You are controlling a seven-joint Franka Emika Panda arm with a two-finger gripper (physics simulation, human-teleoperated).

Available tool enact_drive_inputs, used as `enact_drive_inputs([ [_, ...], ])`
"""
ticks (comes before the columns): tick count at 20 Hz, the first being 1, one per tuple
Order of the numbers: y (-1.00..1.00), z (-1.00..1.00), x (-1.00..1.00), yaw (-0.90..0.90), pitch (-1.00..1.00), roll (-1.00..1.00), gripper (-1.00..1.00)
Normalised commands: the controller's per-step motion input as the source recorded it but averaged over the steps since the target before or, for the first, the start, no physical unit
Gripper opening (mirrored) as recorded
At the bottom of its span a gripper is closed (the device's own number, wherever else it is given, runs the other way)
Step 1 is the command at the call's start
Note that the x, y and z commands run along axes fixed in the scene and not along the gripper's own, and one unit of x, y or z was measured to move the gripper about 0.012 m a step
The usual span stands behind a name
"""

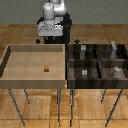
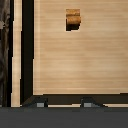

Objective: Place the loaf of bread into the appropriate compartment.

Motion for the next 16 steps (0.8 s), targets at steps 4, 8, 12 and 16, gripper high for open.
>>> enact_drive_inputs([
  [4, 0.0, 0.0, 0.0, 0.0, 0.0, 0.0, 1.0],
  [8, -0.25, 0.0, 0.0, 0.0, 0.0, 0.0, 1.0],
  [12, 0.0, -0.25, 0.0, 0.0, 0.0, 0.0, 1.0],
  [16, 0.0, 0.0, 0.25, 0.0, 0.0, 0.0, 1.0],
])
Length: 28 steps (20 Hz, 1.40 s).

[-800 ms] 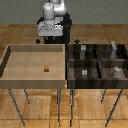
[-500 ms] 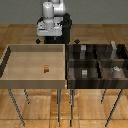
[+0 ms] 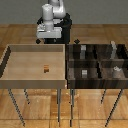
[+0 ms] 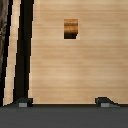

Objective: Place the loaf of bread into the appropriate compartment.

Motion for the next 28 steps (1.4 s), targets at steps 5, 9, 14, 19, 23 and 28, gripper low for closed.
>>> enact_drive_inputs([
  [5, 0.0, 0.0, 0.8, 0.0, 0.0, 0.0, 1.0],
  [9, -0.25, 0.0, 1.0, 0.0, 0.0, 0.0, 1.0],
  [14, 0.0, 0.0, 0.0, 0.0, 0.0, 0.0, 1.0],
  [19, 0.0, 0.0, 0.4, 0.0, 0.0, 0.0, 1.0],
  [23, 0.0, 0.0, 1.0, 0.0, 0.0, 0.0, 1.0],
  [28, 0.0, -0.2, 0.8, 0.0, 0.0, 0.0, 1.0],
])
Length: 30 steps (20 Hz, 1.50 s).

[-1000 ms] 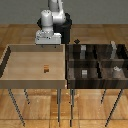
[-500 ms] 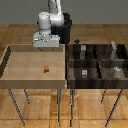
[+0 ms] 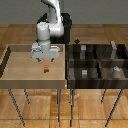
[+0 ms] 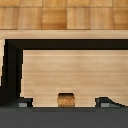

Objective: Place the loaf of bread into the appropriate compartment.

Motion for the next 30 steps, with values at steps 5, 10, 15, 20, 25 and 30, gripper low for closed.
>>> enact_drive_inputs([
  [5, 0.0, 0.0, -0.8, 0.0, 0.0, 0.0, 1.0],
  [10, 0.0, -0.2, -0.4, 0.0, 0.0, 0.0, 1.0],
  [15, 0.0, -1.0, 0.0, 0.0, 0.0, 0.0, 1.0],
  [20, -0.05, -0.4, 0.0, 0.0, 0.0, 0.0, 1.0],
  [25, 0.0, -0.2, 0.0, 0.0, 0.0, 0.0, 1.0],
  [30, 0.0, 0.0, 0.2, 0.0, 0.0, 0.0, 1.0],
])
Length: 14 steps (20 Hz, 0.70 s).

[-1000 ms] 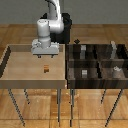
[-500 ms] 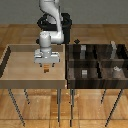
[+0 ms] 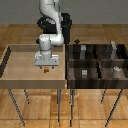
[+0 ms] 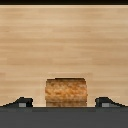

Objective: Place the loaf of bread into the appropriate compartment.

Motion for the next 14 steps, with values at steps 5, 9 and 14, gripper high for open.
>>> enact_drive_inputs([
  [5, 0.0, 0.0, 0.0, 0.0, 0.0, 0.0, -1.0],
  [9, 0.0, 0.0, 0.0, 0.0, 0.0, 0.0, -1.0],
  [14, 0.0, 0.4, 0.0, 0.0, 0.0, 0.0, -1.0],
])
